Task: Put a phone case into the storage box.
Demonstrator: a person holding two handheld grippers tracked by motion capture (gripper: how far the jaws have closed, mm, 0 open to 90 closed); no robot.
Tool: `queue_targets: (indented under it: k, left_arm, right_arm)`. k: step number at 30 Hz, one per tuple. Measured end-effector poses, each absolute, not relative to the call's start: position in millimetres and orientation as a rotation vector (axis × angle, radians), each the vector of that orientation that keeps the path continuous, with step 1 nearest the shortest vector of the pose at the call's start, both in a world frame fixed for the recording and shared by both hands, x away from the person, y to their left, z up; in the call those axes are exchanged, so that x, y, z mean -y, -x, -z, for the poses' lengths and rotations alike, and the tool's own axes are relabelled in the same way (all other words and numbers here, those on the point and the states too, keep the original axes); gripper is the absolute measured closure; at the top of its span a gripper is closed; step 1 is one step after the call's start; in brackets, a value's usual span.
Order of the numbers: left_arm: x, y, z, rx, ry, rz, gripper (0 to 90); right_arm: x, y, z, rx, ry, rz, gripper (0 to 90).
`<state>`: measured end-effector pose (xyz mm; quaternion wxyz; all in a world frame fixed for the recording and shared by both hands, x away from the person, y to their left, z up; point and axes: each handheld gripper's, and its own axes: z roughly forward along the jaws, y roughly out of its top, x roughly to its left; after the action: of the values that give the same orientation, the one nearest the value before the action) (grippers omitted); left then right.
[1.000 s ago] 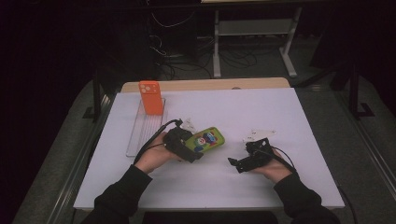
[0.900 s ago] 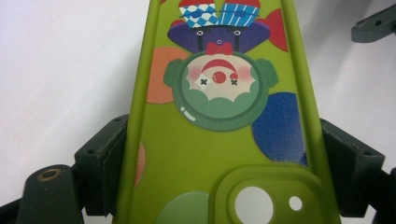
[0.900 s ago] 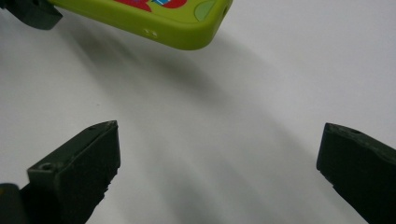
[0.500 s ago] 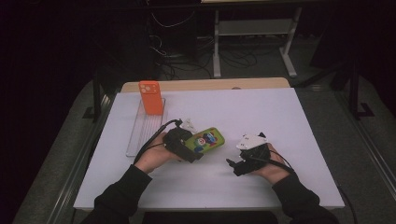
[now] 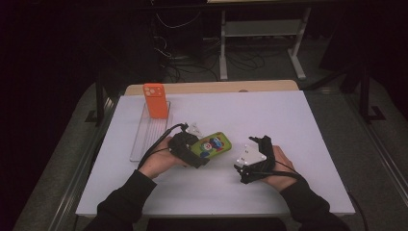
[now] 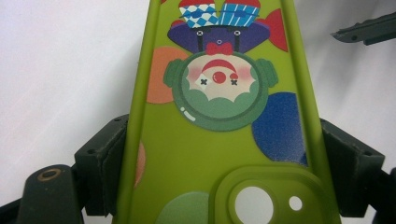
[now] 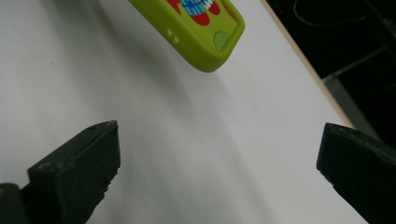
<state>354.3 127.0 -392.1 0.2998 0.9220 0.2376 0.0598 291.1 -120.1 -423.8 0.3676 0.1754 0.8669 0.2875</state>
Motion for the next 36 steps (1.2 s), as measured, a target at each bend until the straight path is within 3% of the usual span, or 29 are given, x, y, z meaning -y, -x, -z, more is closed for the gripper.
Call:
queue_targets:
  k: [36]
  left_arm:
    - [-124.7, -355.1, 383.3, -0.627, -2.445, -0.146, 16.0]
  right_arm:
    - [88.4, -273.5, 429.5, -1.826, 0.116, -0.388, 2.3]
